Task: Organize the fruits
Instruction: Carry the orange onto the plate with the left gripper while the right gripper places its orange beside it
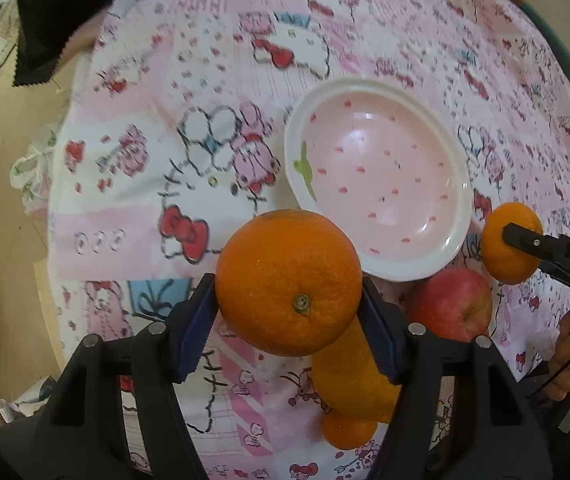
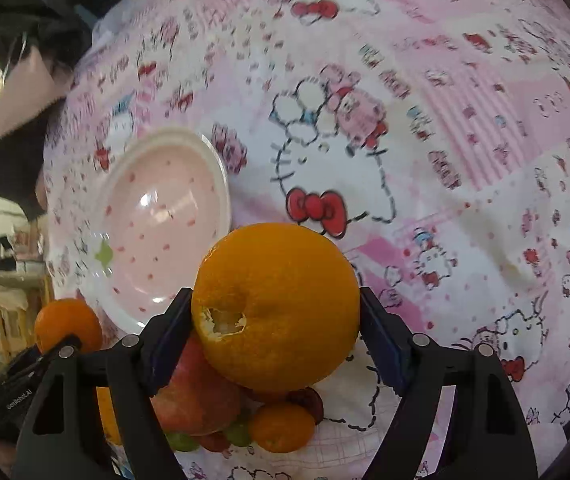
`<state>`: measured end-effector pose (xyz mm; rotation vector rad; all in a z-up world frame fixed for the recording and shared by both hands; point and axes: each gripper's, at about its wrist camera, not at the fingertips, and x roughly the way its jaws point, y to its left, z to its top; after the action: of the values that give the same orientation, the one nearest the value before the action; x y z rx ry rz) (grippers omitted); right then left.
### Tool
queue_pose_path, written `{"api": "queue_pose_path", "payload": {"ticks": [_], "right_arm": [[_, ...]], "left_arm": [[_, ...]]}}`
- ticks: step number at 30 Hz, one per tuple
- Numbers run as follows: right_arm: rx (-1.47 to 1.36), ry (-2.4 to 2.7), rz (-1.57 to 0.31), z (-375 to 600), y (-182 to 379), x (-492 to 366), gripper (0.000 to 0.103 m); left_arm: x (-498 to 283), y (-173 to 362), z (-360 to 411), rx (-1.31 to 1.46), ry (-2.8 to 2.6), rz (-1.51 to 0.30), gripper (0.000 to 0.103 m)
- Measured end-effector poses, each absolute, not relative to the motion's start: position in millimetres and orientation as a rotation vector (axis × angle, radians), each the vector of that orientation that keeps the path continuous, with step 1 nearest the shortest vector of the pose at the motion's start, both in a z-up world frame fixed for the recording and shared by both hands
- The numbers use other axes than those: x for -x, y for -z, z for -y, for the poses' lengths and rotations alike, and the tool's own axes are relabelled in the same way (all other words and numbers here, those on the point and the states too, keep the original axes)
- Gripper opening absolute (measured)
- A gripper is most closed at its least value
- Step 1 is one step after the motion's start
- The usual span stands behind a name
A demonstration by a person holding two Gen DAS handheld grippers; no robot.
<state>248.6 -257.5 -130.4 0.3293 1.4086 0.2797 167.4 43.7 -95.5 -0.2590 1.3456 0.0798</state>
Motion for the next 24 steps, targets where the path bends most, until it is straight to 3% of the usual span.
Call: {"api": "queue_pose_path", "payload": {"ticks": [9,24], "right_arm": [[-0.435,-0.383,-1.326,251,101,-265,0.082],[-0.325,-0.499,-1.389,172,122,-316,0.082]], "left_arm": [[-195,65,-19,0.154,-0.016,-1.261,0.064],[-263,108,6,-0.002,0.047,-1.338,0.065]]}}
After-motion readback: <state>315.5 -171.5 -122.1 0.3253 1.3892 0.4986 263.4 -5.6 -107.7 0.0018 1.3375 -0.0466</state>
